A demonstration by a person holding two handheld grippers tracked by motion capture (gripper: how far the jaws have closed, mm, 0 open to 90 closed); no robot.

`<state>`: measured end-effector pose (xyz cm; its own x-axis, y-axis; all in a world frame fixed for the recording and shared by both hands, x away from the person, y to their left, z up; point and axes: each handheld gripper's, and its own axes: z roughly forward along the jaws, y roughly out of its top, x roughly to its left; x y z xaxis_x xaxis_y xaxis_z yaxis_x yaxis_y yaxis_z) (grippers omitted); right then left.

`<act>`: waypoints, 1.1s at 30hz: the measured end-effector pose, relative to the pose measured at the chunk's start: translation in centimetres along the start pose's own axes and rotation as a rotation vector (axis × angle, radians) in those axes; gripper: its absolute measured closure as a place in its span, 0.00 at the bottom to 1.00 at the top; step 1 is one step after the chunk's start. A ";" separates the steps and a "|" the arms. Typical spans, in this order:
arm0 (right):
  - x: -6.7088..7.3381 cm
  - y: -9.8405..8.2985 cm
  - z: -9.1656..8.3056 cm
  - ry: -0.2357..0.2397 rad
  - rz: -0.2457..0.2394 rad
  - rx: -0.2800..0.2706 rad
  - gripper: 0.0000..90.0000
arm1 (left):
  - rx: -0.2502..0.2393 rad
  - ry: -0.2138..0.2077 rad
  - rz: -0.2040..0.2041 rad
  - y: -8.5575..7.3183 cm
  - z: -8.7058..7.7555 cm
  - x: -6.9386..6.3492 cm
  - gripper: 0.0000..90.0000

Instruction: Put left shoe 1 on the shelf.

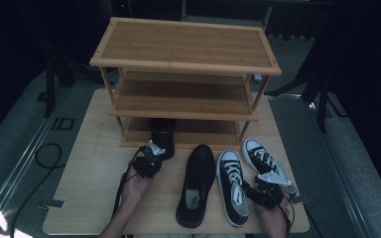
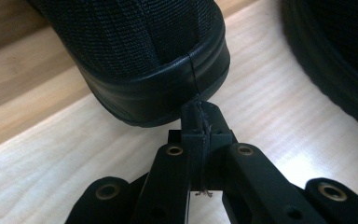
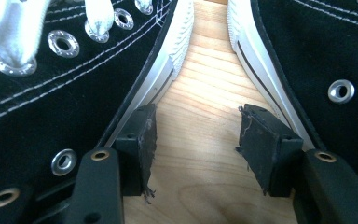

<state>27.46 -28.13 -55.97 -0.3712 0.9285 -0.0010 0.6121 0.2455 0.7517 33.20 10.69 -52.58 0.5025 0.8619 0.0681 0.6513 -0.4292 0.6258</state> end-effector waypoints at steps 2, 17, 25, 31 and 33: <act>0.0 0.0 0.0 0.000 0.000 0.000 0.51 | 0.002 0.000 -0.001 0.2 0.2 0.3 1.00; 0.0 0.0 0.0 0.000 -0.002 0.000 0.51 | -0.028 0.039 -0.031 1.3 0.2 2.1 1.00; 0.0 0.0 0.0 0.000 -0.002 0.000 0.51 | -0.020 0.068 -0.087 1.5 0.4 3.1 1.00; 0.0 0.0 0.0 0.000 -0.002 0.000 0.51 | -0.039 0.016 -0.020 1.2 0.1 1.5 1.00; 0.0 0.0 0.0 0.000 -0.001 0.000 0.51 | -0.032 0.001 0.012 1.2 0.4 0.7 1.00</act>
<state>27.46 -28.13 -55.98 -0.3716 0.9284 -0.0016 0.6116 0.2461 0.7519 34.56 10.62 -52.12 0.5099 0.8568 0.0764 0.6266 -0.4308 0.6495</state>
